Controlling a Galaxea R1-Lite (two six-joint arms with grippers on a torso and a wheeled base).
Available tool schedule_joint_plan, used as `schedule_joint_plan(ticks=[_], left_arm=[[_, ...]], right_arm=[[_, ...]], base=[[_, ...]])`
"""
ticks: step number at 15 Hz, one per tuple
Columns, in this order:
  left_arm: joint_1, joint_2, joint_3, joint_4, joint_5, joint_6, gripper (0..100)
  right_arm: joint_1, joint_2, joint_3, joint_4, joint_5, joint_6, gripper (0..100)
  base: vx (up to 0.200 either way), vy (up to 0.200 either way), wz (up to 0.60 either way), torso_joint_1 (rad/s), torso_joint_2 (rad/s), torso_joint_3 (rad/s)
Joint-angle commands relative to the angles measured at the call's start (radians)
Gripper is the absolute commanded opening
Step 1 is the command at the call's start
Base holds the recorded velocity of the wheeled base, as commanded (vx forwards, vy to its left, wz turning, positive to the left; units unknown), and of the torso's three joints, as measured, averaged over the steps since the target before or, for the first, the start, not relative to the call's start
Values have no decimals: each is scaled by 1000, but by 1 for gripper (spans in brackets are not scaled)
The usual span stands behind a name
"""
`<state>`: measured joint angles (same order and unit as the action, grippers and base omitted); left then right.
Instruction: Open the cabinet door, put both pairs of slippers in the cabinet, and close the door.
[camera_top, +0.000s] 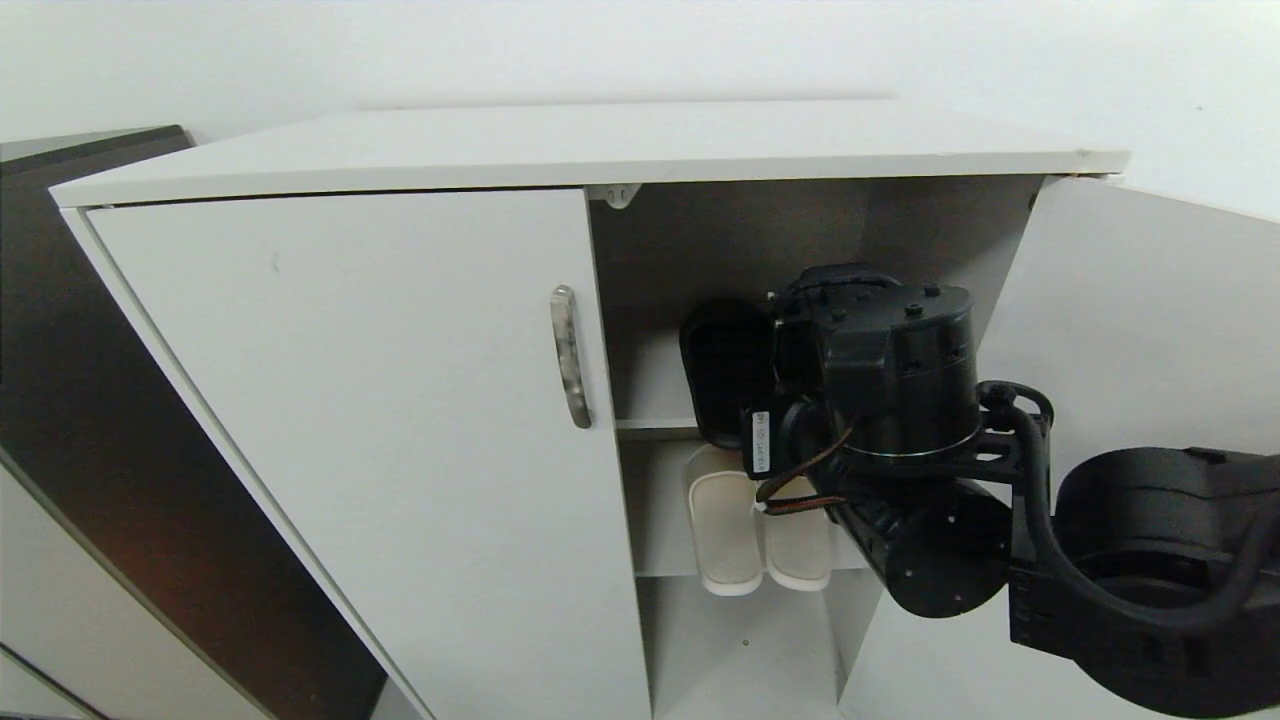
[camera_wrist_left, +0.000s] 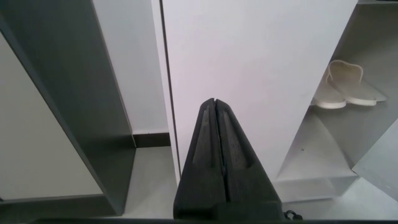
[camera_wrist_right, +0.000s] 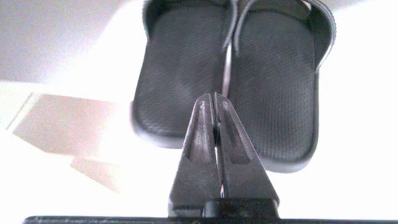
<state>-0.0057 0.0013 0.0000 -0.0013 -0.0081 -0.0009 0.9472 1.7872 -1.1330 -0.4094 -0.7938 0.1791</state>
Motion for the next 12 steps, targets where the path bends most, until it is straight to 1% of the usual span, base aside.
schedule_joint_plan(ticks=[1,12], left_arm=[[0,0,0,0,-1,1,0],[0,0,0,0,0,-1,0]], right_arm=[[7,-19,9,0,-2,-1,0],[7,-3,19,0,-5,-3,0]], base=[[0,0,0,0,0,0],[0,0,0,0,0,0]])
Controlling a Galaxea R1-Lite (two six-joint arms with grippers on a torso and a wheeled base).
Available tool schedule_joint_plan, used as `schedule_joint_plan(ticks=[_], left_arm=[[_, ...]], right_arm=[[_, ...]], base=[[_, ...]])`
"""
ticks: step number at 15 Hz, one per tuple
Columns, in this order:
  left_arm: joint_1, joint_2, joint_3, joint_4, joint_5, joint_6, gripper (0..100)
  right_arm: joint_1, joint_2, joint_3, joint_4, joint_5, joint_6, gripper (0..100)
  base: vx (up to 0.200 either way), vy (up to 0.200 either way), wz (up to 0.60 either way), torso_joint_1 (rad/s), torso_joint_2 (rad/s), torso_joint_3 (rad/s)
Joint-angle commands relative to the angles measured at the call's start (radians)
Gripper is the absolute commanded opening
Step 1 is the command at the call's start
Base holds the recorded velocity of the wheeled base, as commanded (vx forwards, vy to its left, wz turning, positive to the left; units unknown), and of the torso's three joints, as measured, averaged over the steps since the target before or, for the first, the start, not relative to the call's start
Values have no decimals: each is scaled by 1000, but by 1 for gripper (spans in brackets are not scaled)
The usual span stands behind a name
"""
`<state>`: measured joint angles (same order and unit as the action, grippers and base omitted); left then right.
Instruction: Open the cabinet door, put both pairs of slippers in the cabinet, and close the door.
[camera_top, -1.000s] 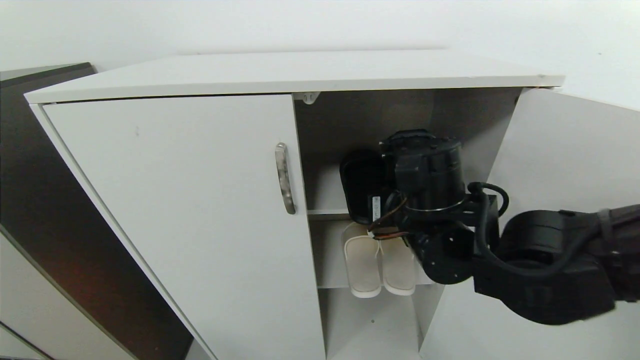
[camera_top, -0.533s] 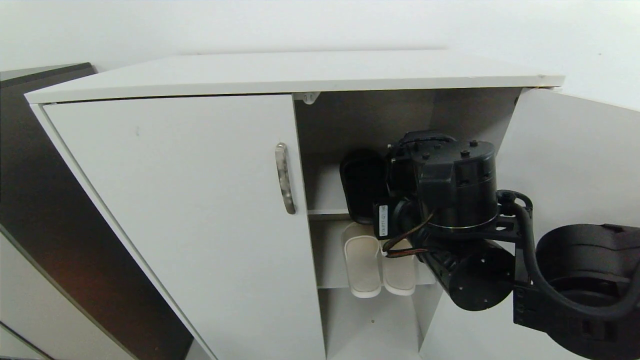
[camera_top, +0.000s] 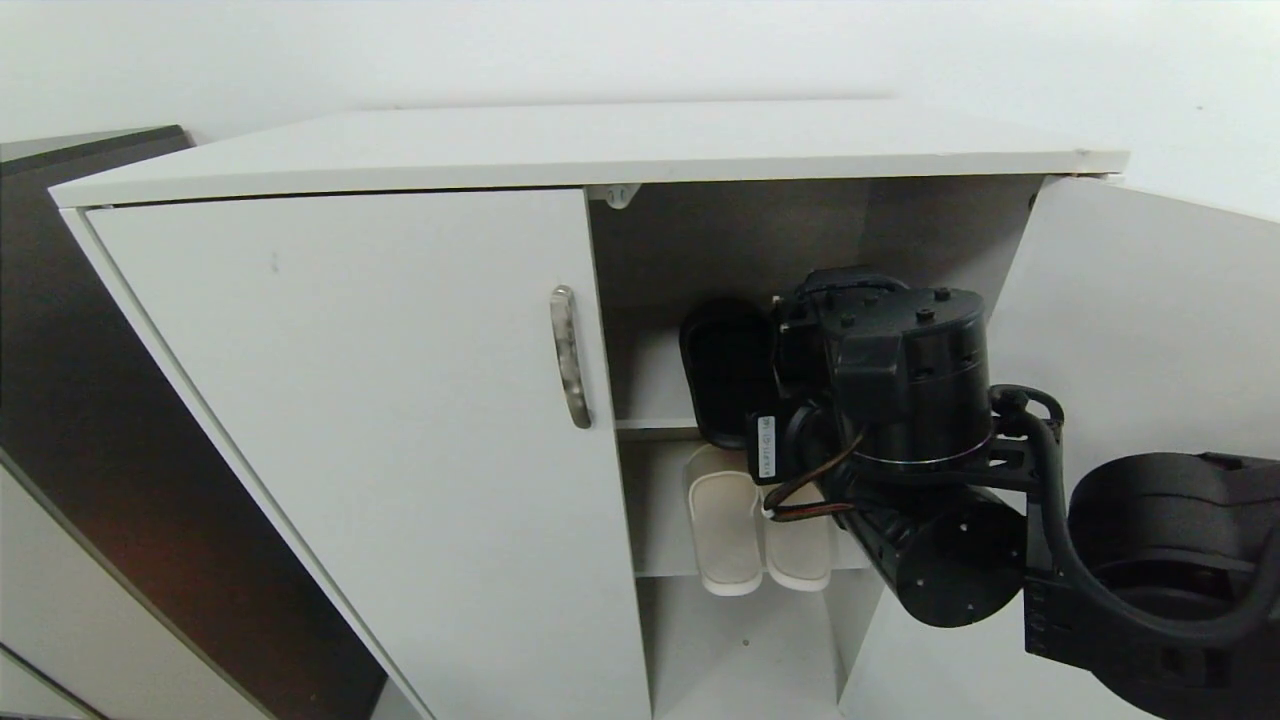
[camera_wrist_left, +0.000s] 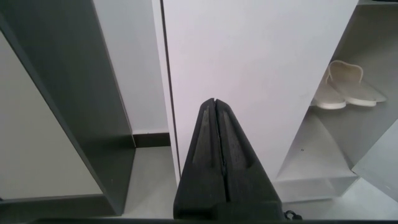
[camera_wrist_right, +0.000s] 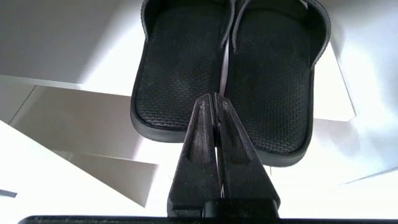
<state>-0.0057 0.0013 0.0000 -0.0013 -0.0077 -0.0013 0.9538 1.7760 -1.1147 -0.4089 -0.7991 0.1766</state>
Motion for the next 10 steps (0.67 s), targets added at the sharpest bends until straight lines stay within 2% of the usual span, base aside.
schedule_joint_plan(ticks=[1,10], left_arm=[[0,0,0,0,-2,0,0],[0,0,0,0,-2,0,0]], right_arm=[[-1,8,1,-1,0,0,0],[-6,8,9,-2,1,0,0]], base=[[0,0,0,0,0,0],[-200,0,0,1,2,4]])
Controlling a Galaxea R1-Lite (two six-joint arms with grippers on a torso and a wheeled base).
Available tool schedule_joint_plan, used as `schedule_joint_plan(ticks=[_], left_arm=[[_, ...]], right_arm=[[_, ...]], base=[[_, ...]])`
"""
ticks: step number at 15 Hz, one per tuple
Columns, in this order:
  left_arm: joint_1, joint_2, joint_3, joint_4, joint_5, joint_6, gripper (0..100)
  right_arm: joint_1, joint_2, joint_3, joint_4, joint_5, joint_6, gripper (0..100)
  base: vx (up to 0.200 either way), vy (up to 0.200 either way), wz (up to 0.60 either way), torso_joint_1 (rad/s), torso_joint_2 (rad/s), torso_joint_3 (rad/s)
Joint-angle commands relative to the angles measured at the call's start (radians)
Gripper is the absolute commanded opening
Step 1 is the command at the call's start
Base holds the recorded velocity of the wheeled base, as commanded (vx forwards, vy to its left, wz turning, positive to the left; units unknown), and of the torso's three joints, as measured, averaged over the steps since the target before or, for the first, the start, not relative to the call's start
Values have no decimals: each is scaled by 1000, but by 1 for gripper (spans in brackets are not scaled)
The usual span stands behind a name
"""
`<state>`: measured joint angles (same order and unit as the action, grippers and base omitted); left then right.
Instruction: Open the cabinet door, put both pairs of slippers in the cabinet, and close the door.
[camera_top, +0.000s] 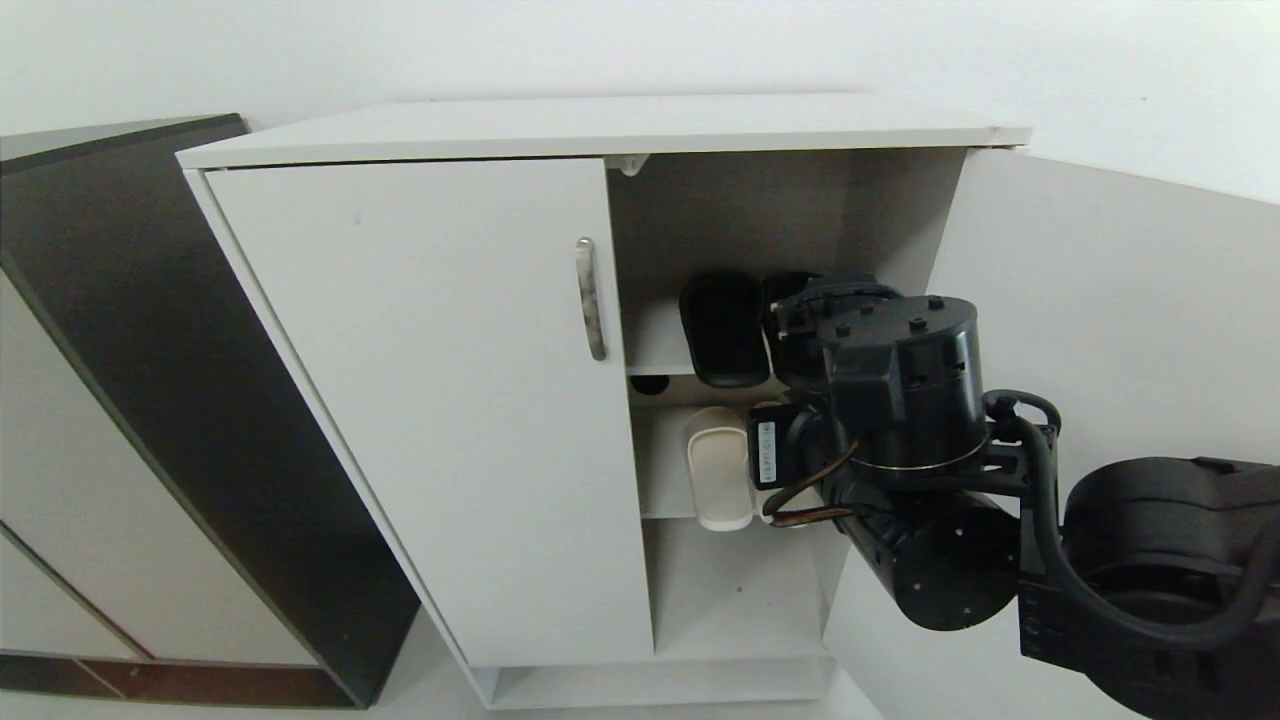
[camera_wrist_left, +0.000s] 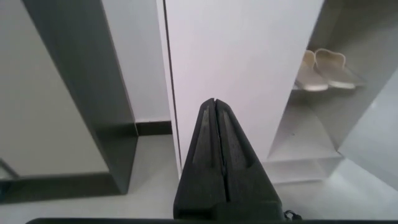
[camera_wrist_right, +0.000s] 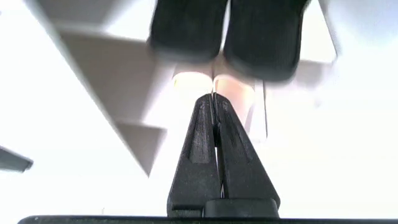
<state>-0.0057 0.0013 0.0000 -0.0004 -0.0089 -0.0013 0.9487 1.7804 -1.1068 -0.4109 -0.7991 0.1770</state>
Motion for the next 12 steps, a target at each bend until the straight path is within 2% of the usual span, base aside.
schedule_joint_plan(ticks=[1,9,12], left_arm=[[0,0,0,-1,0,0,0],[0,0,0,-1,0,0,0],[0,0,0,-1,0,0,0]], right_arm=[[-1,2,7,-2,1,-1,0],[-18,10,35,-36,3,-16,0],[-18,10,35,-36,3,-16,0]], base=[[-200,0,0,-2,2,2],[-200,0,0,1,1,4],[0,0,0,0,0,0]])
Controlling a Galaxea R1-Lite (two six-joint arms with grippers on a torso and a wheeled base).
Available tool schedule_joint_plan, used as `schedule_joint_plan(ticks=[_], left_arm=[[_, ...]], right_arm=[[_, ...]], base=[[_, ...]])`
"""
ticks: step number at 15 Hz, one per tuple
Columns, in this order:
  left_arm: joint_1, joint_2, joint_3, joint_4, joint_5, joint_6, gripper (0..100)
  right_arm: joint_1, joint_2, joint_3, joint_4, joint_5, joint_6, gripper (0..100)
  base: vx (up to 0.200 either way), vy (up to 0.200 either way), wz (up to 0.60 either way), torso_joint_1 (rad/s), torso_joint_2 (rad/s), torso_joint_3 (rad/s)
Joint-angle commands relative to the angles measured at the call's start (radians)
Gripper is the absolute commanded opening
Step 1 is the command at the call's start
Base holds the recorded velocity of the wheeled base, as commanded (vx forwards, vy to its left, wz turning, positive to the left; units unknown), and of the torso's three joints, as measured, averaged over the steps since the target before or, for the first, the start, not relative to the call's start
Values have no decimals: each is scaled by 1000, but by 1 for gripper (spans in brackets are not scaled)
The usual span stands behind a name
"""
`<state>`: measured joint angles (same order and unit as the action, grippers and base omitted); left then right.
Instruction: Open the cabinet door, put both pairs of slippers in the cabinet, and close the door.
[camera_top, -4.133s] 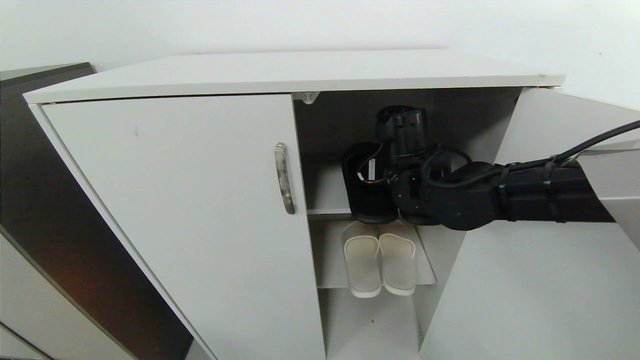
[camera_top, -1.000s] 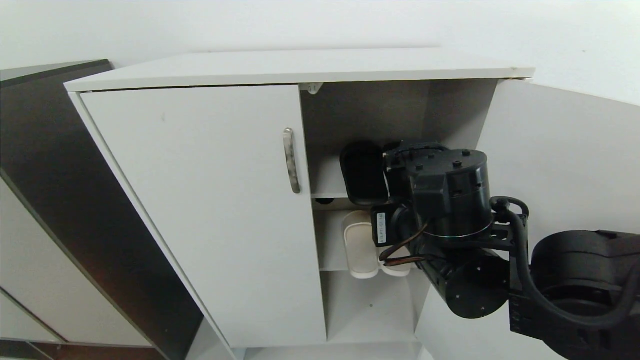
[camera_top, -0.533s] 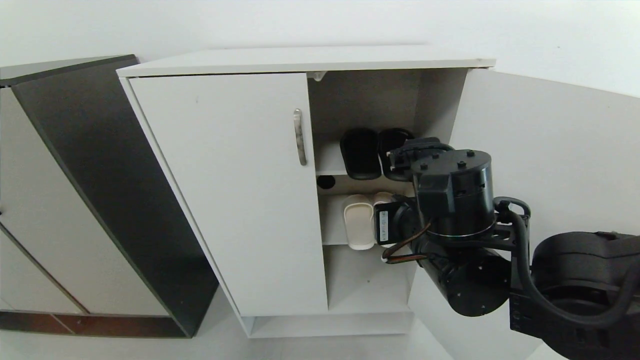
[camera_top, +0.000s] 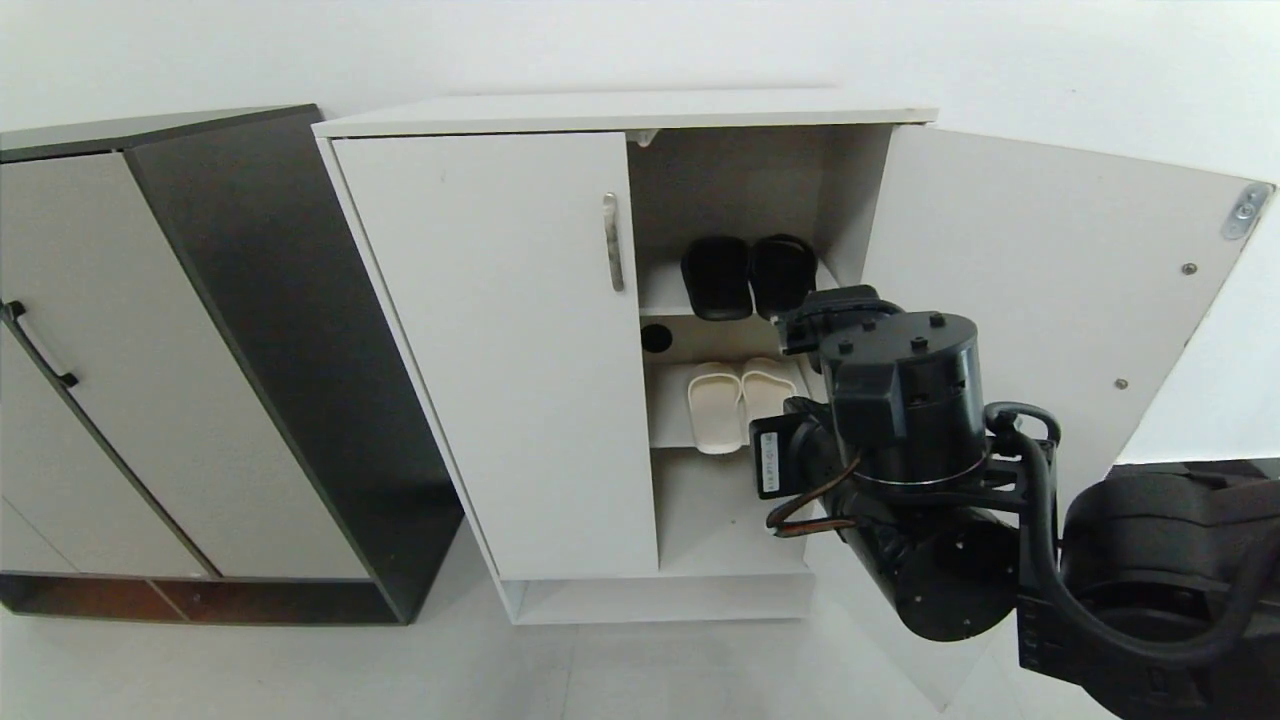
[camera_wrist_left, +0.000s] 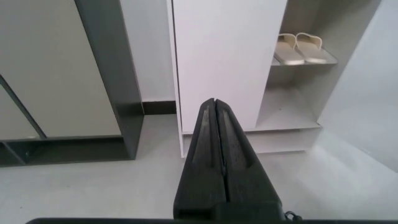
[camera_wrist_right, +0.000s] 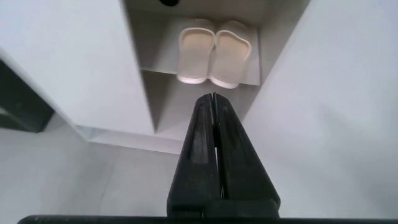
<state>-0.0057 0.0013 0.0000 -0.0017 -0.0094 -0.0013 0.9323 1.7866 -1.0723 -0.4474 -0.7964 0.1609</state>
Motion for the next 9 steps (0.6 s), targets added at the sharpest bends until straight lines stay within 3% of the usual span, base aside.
schedule_joint_plan(ticks=[1,9], left_arm=[[0,0,0,0,0,0,0],[0,0,0,0,0,0,0]], right_arm=[[-1,4,0,-5,-1,0,0],[-3,2,9,-10,0,0,0]], base=[[0,0,0,0,0,0],[0,0,0,0,0,0]])
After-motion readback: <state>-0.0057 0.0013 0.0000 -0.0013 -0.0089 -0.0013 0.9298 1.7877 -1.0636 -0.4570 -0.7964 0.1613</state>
